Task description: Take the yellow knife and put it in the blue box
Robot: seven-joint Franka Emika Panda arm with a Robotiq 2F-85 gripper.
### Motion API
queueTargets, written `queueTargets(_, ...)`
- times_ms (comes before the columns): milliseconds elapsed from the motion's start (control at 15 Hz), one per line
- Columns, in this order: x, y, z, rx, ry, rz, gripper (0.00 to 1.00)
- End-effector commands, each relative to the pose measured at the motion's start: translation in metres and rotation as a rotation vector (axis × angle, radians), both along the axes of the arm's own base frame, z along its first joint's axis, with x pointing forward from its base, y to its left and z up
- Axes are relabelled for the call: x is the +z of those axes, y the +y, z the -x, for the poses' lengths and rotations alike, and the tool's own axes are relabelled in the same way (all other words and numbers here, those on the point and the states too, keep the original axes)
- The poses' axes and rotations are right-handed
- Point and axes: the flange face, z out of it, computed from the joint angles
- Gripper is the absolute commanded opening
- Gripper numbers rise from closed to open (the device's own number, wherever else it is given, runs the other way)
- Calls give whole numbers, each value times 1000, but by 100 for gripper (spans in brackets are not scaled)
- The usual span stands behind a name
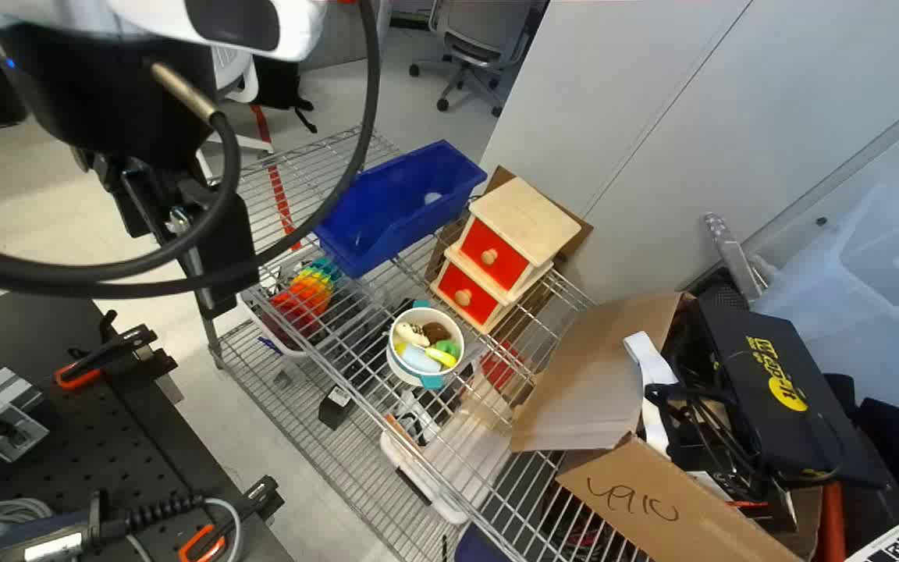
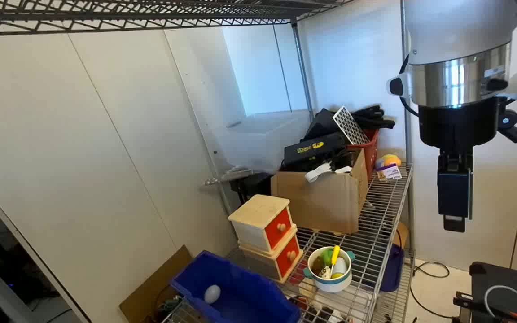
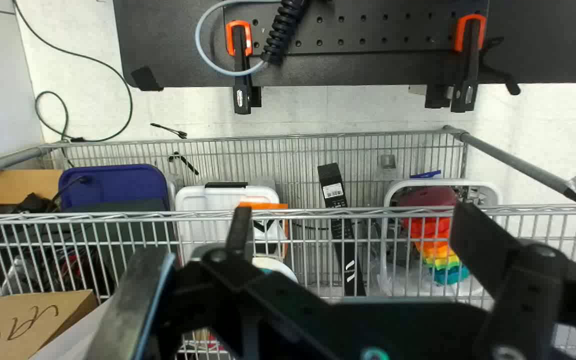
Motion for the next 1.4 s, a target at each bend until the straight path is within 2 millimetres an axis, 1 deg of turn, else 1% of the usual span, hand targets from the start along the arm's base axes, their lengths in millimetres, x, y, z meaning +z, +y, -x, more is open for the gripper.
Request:
queueTargets(0, 1, 0, 0, 0, 0, 0, 100)
queueTargets(1067, 2, 0, 0, 0, -2, 0, 100)
queueTargets(1333, -2, -9, -18, -49, -23, 4, 100)
